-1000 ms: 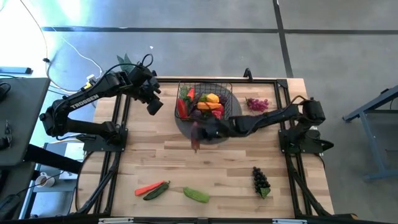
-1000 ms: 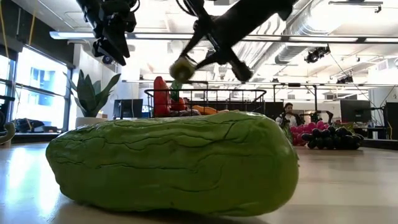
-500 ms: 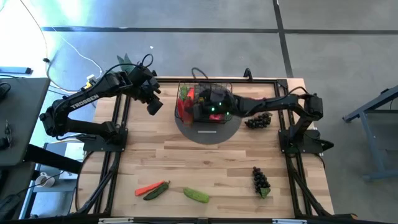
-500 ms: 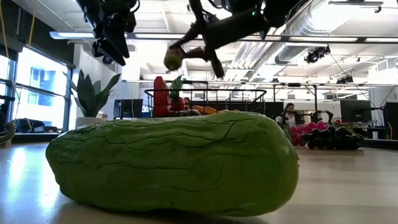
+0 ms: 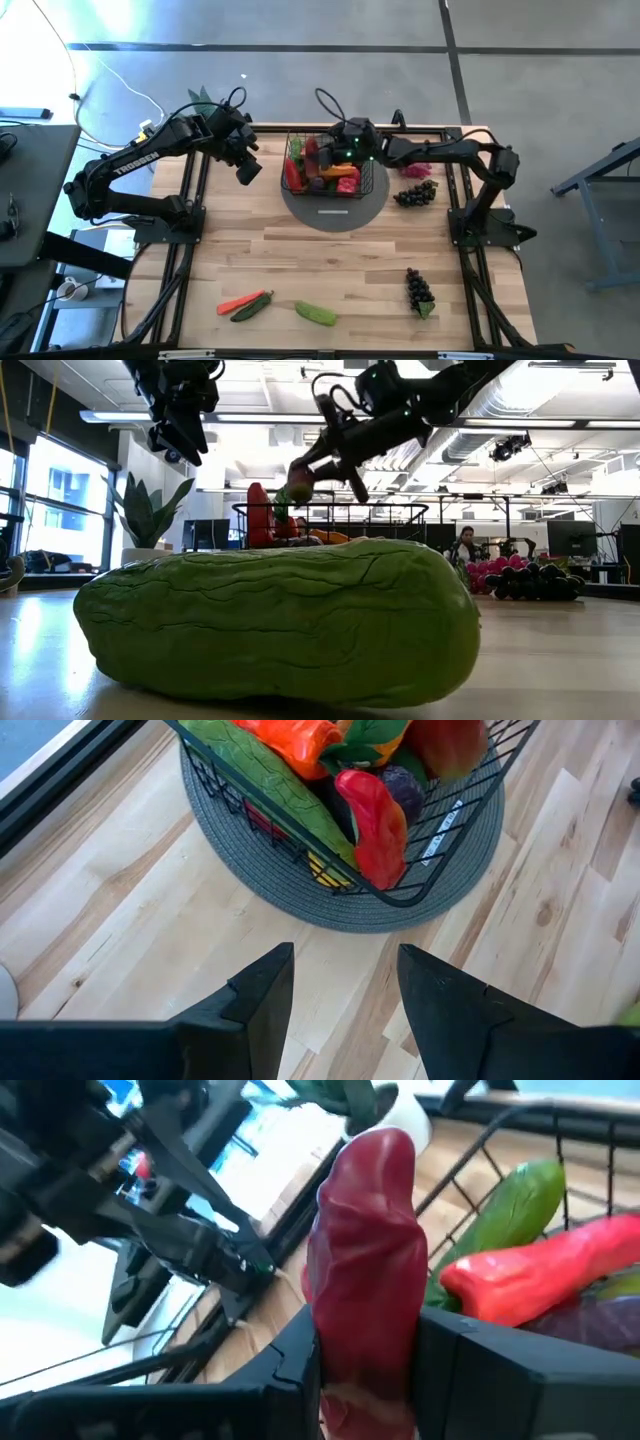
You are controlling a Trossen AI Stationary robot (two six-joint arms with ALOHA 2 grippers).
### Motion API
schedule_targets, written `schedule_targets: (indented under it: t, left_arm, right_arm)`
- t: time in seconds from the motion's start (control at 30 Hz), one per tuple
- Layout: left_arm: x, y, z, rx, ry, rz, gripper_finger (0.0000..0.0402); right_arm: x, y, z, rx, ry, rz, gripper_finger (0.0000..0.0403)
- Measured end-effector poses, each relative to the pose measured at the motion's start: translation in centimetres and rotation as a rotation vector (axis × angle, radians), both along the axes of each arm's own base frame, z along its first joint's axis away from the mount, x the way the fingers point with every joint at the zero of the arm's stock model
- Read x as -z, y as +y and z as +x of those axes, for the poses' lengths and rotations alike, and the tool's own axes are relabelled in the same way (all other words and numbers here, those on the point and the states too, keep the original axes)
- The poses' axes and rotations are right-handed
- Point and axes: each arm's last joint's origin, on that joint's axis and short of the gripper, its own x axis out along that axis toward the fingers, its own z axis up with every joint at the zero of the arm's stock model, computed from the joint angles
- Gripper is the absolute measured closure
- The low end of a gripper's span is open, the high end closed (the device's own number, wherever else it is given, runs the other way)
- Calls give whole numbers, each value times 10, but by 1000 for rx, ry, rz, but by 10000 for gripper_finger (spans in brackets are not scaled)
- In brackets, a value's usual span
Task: Build produce basket
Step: Put the dark red chili pepper into the wire basket, then put the carrot into the wire basket
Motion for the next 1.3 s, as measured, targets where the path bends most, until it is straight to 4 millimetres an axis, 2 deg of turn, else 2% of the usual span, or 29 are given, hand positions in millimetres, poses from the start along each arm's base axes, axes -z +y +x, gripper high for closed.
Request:
schedule_targets:
  t: [0.2,0.4,0.53,0.73,0.93,1.2,1.3]
  left_arm:
    - [0,0,0,-1,0,0,220]
    - [0,0,0,-46,-8,-25,185]
    - [0,0,0,-90,-20,-56,167]
    - [2,-5,1,-103,-2,-97,167]
    - [5,-25,5,-31,74,-153,167]
    - [8,-61,17,65,140,-220,167]
    - [15,-77,22,79,172,-218,167]
  right_arm:
    - [19,0,7,-5,49,31,324]
    - [22,0,7,-18,57,48,317]
    - [22,0,7,-8,56,52,286]
    - [22,-2,7,-4,57,53,224]
    - [21,-15,2,-36,36,79,190]
    - [20,-33,-8,-141,6,147,187]
    - [13,-36,-12,-157,-18,123,187]
